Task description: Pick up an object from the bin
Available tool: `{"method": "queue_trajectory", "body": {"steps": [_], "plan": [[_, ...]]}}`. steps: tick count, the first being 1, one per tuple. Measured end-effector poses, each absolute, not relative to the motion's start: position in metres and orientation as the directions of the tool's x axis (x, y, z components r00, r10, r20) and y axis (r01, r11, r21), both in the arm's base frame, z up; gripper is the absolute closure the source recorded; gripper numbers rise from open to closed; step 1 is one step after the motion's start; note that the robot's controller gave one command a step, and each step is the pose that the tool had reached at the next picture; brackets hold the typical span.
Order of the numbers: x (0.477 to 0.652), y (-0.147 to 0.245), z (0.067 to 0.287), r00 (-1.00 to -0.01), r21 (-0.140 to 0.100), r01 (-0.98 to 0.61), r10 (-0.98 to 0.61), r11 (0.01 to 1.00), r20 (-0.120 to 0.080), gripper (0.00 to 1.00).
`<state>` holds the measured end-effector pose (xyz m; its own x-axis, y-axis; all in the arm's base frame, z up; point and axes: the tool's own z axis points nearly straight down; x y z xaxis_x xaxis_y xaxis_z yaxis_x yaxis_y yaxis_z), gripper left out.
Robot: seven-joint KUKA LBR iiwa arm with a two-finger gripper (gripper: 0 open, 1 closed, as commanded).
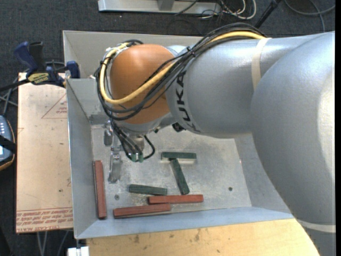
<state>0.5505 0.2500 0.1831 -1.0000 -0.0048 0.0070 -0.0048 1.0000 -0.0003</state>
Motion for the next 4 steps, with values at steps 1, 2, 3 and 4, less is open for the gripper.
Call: {"method": "queue_trajectory", "body": {"steps": [1,2,3,4], "plan": [[0.553,0.249,0.188,-1.000,0.001,-0.001,-0.001,1.000,0.000,0.00],[0.513,0.235,0.156,-1.000,0.004,-0.001,-0.001,1.000,-0.007,0.00],[0.490,0.218,0.131,-0.999,0.000,-0.031,-0.031,1.000,0.007,0.00],[0.486,0.211,0.085,-0.981,0.001,-0.194,-0.194,0.981,-0.004,0.00]]}}
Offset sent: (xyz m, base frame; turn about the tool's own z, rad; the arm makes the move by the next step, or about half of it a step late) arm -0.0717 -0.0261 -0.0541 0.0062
